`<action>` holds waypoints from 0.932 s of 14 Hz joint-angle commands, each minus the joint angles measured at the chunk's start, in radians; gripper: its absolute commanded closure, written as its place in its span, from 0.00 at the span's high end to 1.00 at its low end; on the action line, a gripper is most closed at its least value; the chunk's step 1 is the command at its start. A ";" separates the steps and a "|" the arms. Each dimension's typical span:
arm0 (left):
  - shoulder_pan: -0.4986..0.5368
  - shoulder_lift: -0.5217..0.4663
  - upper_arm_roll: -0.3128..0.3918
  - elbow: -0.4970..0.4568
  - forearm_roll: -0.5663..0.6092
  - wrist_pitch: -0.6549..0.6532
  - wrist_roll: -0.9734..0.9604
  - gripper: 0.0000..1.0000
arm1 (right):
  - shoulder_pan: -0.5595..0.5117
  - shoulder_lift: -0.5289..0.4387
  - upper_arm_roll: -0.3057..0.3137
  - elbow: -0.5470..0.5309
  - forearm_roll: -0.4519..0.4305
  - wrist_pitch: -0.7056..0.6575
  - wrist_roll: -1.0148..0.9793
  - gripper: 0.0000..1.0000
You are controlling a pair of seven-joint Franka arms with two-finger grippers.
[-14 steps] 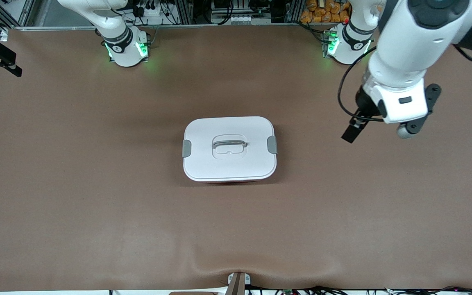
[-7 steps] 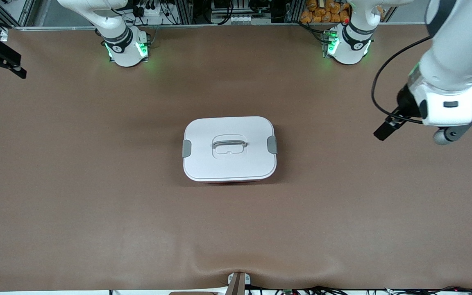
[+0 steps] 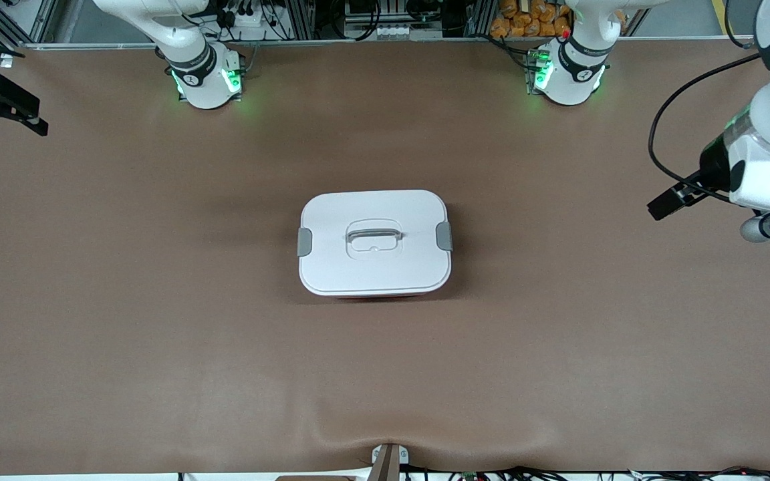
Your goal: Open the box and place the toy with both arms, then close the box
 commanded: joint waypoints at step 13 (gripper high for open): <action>-0.166 -0.185 0.221 -0.208 -0.015 0.018 0.268 1.00 | -0.060 0.003 0.004 0.034 -0.007 -0.025 0.004 1.00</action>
